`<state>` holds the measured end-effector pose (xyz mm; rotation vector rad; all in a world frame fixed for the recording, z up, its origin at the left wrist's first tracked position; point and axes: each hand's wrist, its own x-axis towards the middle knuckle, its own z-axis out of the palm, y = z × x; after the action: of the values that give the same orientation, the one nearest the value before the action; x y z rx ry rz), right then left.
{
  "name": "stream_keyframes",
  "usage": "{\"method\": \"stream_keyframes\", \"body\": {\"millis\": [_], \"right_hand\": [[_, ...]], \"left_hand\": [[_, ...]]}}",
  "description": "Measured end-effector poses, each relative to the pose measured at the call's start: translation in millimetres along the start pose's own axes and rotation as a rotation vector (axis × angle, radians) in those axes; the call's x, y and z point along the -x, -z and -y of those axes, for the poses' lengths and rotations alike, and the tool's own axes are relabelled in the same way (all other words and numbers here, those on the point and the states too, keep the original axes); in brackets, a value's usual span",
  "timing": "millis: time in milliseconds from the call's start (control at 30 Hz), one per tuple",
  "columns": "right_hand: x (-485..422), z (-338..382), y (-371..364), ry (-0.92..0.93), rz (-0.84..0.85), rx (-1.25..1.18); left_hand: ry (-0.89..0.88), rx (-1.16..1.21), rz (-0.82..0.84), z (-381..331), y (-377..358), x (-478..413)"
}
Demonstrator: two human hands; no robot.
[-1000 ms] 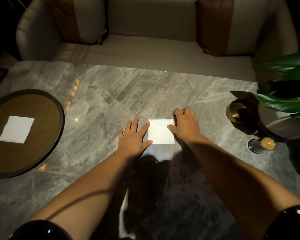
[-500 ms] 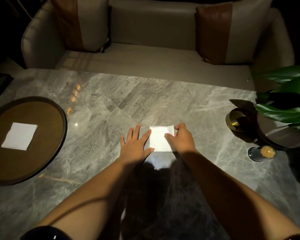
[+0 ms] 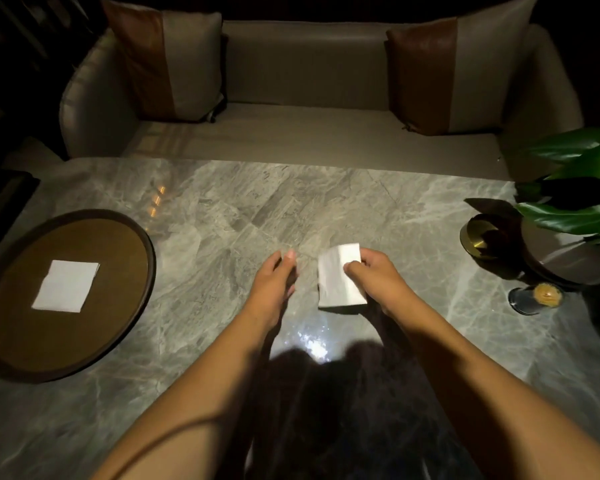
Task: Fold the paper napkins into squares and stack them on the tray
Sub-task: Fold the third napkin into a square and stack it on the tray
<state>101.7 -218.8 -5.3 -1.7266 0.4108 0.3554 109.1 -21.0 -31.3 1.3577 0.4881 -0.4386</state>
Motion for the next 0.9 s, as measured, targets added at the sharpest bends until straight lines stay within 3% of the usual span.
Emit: {"method": "stream_keyframes", "body": {"millis": [100, 167, 233, 567, 767, 900], "right_hand": [[16, 16, -7, -0.031, 0.065, -0.074], [28, 26, -10, -0.063, 0.092, -0.123], [43, 36, -12, -0.077, 0.084, -0.138], [97, 69, -26, -0.020, -0.064, -0.096], [121, 75, -40, -0.141, 0.051, -0.528], [129, 72, -40, -0.219, 0.094, -0.678]], "left_hand": [[0.250, 0.323, 0.235, -15, 3, 17], [0.318, 0.387, 0.403, -25, 5, 34], [0.340, 0.421, 0.472, -33, 7, 49], [0.196, 0.268, 0.465, -64, 26, 91], [0.148, 0.301, 0.412, -71, 36, 108], [0.138, 0.322, 0.390, -64, 38, 119]]}}
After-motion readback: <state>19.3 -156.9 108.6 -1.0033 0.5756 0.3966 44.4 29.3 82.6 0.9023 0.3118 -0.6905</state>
